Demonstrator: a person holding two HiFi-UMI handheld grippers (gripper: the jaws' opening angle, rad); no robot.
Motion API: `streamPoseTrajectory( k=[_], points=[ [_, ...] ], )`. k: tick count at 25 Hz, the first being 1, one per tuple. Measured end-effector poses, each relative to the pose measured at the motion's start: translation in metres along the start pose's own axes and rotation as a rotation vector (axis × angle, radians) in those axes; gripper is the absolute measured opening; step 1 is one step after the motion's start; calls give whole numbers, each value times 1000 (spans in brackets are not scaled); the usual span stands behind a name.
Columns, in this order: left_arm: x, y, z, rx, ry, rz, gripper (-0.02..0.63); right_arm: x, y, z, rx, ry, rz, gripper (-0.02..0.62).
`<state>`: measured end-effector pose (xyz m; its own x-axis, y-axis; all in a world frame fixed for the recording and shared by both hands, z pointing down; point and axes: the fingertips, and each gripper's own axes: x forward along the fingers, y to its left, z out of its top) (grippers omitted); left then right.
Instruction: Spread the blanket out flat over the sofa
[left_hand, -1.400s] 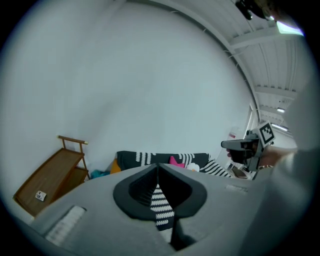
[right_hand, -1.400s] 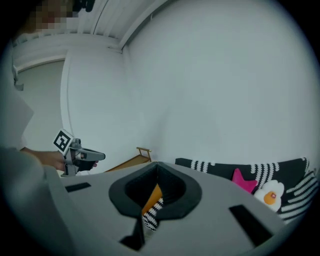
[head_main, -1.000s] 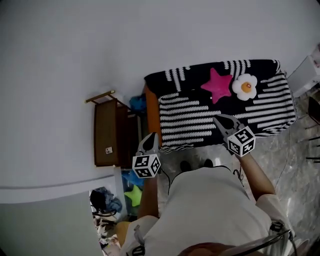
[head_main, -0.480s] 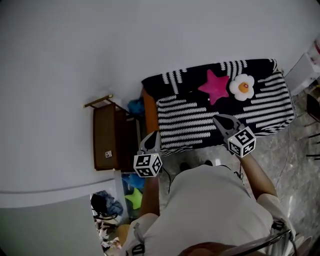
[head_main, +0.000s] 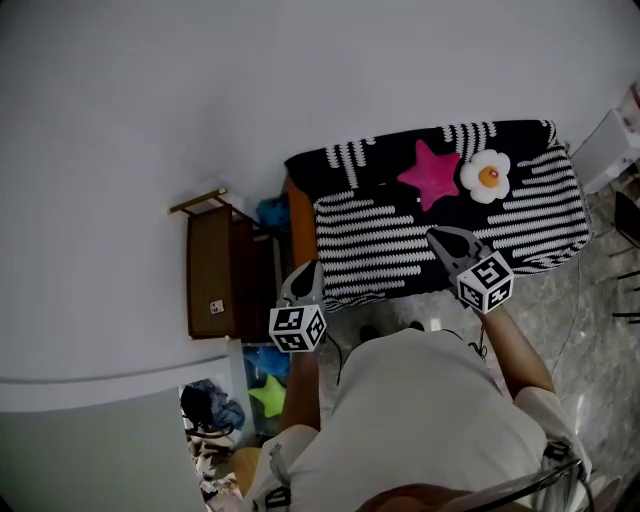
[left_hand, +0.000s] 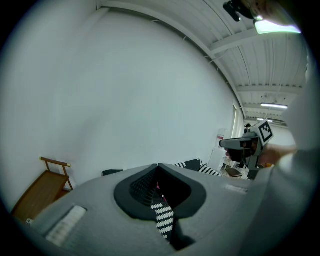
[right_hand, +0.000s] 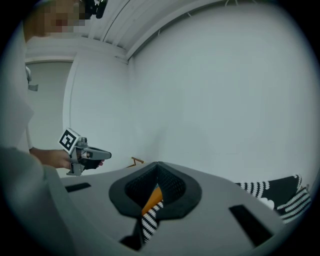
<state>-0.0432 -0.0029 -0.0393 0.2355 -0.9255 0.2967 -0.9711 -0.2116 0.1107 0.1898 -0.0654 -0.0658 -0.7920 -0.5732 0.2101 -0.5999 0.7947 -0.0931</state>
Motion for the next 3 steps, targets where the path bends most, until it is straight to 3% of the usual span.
streamPoseTrajectory(
  k=[3],
  points=[
    [4, -2, 2, -3, -1, 0, 20, 0, -5, 3, 0, -3, 0, 5]
  ],
)
